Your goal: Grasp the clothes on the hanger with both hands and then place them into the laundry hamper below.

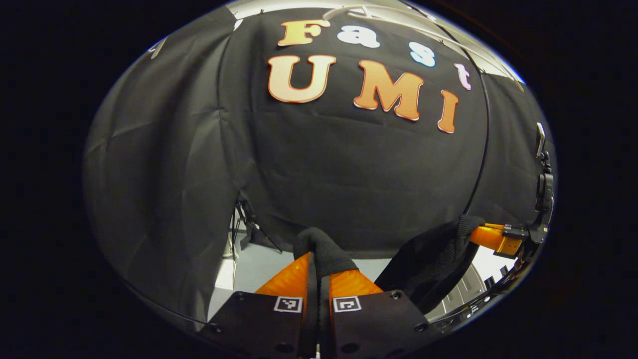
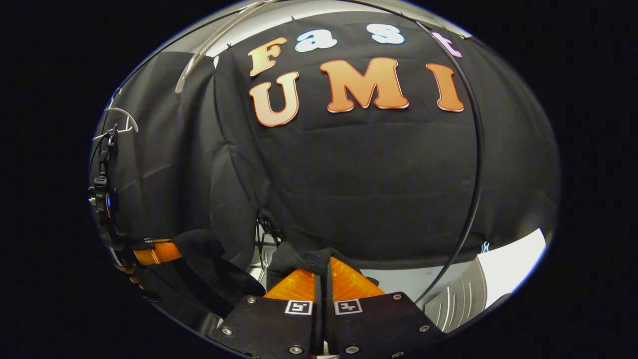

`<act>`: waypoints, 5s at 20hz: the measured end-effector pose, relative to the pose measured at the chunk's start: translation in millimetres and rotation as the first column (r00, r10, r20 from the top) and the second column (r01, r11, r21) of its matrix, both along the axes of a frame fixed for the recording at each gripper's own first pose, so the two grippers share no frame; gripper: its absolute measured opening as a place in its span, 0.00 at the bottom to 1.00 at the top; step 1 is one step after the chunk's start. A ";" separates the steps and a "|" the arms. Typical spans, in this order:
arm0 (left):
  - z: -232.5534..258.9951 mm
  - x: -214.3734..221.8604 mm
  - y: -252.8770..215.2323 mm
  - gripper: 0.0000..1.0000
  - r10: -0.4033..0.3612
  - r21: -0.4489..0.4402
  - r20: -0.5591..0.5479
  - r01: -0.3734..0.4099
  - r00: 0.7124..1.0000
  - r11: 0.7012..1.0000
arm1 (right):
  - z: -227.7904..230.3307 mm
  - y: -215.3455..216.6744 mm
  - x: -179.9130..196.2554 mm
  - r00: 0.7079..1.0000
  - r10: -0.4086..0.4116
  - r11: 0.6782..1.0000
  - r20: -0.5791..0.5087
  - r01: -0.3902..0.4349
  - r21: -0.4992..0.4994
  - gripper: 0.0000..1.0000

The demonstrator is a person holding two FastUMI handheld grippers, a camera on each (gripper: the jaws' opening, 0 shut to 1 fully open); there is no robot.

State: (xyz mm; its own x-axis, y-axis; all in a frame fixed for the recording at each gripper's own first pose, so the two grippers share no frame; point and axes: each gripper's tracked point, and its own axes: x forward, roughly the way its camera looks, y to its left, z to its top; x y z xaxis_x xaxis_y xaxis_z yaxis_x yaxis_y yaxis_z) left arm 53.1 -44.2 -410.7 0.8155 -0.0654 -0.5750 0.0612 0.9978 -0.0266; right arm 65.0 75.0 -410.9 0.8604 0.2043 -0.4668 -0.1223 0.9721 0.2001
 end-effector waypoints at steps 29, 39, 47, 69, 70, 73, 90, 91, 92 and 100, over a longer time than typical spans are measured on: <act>-310.5 -111.4 10.6 0.09 0.088 0.061 -0.553 -0.065 0.829 0.996 | -319.6 35.1 -92.4 0.826 0.053 0.974 -0.561 -0.166 -0.152 0.07; -291.6 -101.8 13.1 0.47 0.077 0.071 -0.519 -0.047 0.851 0.996 | -324.8 32.1 -101.1 0.802 0.030 0.973 -0.597 -0.160 -0.165 0.21; -246.6 -96.0 -0.6 0.97 0.064 0.050 -0.457 -0.047 0.887 0.998 | -248.9 26.5 -72.2 0.894 0.002 0.992 -0.449 -0.058 -0.110 0.67; 148.0 -24.4 0.0 1.00 0.047 0.042 0.278 -0.061 0.960 0.997 | 140.3 -47.3 -22.2 0.985 -0.047 0.998 0.169 0.053 -0.032 0.93; 164.4 -22.7 3.9 0.98 0.049 0.046 0.308 -0.067 0.950 0.997 | 158.4 -50.7 -23.8 0.979 -0.048 0.998 0.198 0.056 -0.034 0.93; 209.8 -22.3 11.6 0.94 0.059 0.063 0.382 -0.090 0.922 0.994 | 205.8 -56.7 -31.3 0.961 -0.052 0.997 0.271 0.065 -0.040 0.93; 389.1 -55.4 34.3 0.94 0.049 0.118 0.603 -0.149 0.796 0.982 | 368.5 -92.8 -63.0 0.887 -0.067 0.983 0.457 0.137 -0.121 1.00; 390.1 -57.3 35.3 0.94 0.051 0.117 0.604 -0.152 0.796 0.981 | 368.1 -91.6 -63.6 0.888 -0.066 0.984 0.455 0.134 -0.118 1.00; 390.1 -57.5 35.3 0.94 0.050 0.117 0.603 -0.151 0.796 0.982 | 368.4 -90.0 -64.2 0.889 -0.064 0.984 0.453 0.131 -0.118 1.00; 389.1 -57.7 40.0 0.94 0.049 0.120 0.598 -0.149 0.800 0.981 | 368.3 -88.3 -61.8 0.887 -0.059 0.984 0.457 0.130 -0.124 1.00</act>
